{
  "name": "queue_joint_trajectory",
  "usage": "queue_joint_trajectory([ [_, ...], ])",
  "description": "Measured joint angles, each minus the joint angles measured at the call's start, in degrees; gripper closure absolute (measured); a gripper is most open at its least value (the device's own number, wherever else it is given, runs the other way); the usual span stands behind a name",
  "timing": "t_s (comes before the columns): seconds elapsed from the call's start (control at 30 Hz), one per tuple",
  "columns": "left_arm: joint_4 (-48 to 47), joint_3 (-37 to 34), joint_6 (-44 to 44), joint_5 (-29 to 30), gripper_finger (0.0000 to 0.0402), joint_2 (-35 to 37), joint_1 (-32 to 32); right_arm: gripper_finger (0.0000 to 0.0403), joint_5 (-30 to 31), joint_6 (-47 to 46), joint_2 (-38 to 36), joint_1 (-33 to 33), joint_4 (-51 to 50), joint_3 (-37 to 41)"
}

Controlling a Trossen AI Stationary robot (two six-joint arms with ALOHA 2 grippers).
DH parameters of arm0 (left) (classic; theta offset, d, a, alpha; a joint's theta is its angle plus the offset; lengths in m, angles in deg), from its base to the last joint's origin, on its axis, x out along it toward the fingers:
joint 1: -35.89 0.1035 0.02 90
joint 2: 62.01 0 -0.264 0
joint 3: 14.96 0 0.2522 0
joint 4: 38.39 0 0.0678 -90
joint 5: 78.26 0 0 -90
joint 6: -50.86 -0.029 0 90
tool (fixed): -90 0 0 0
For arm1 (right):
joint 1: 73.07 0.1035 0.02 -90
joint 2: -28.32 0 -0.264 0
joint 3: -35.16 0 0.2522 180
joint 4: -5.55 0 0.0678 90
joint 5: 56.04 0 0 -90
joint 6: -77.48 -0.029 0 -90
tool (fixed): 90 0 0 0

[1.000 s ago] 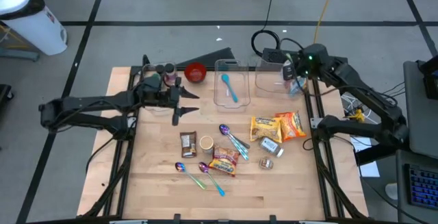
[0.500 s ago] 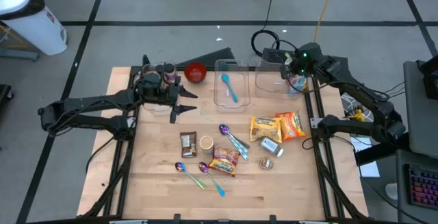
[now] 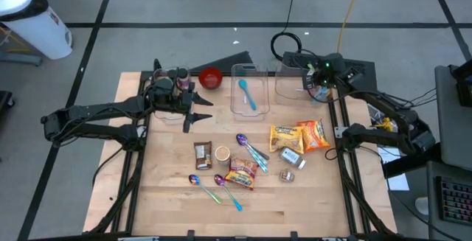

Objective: Pick & Place Food Item
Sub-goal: Put the yellow and green noodle pack into the right transparent bin

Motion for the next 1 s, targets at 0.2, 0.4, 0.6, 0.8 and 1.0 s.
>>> queue_joint_trajectory([
  [0.2, -0.02, 0.0, 0.02, 0.0, 0.0186, -0.02, 0.0, 0.0403, -0.84, 0.01, 0.0, -0.89, 3.39, 2.92],
  [0.4, -0.04, 0.0, 0.1, -0.01, 0.0186, -0.02, 0.0, 0.0403, -0.82, 0.65, -0.02, -0.89, 5.23, 5.05],
  [0.6, -0.07, 0.0, 0.2, 0.01, 0.0186, -0.02, 0.0, 0.0403, -0.69, 0.85, -0.04, -0.94, 5.4, 5.54],
  [0.8, -0.07, 0.0, 0.76, -0.01, 0.0186, -0.02, 0.0, 0.0403, -0.71, 1.07, -0.04, -2.32, 5.24, 5.54],
  [1.0, -0.07, 0.0, 0.9, -0.01, 0.0186, -0.02, -0.02, 0.0402, -0.82, 1.03, -0.02, -2.49, 5.25, 5.54],
])
